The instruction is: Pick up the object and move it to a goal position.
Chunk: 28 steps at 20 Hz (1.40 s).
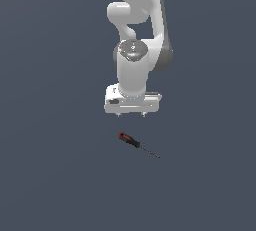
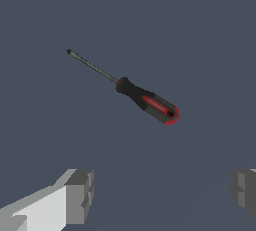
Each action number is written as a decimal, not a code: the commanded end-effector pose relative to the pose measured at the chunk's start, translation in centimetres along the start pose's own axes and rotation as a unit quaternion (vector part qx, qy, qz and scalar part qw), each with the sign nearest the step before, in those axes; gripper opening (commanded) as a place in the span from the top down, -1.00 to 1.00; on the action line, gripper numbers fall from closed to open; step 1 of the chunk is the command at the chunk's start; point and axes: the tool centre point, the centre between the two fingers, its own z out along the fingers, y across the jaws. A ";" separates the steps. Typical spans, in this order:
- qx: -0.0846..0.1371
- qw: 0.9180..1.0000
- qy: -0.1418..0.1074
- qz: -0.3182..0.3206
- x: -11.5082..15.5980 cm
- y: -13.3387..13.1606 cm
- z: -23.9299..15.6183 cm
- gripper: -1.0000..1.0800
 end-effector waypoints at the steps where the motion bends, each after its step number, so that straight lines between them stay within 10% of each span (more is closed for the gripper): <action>1: 0.000 1.000 0.000 0.000 0.0 0.0 0.0 -0.92; 28: -0.001 0.994 0.006 -0.107 1.7 -2.6 1.1 -0.92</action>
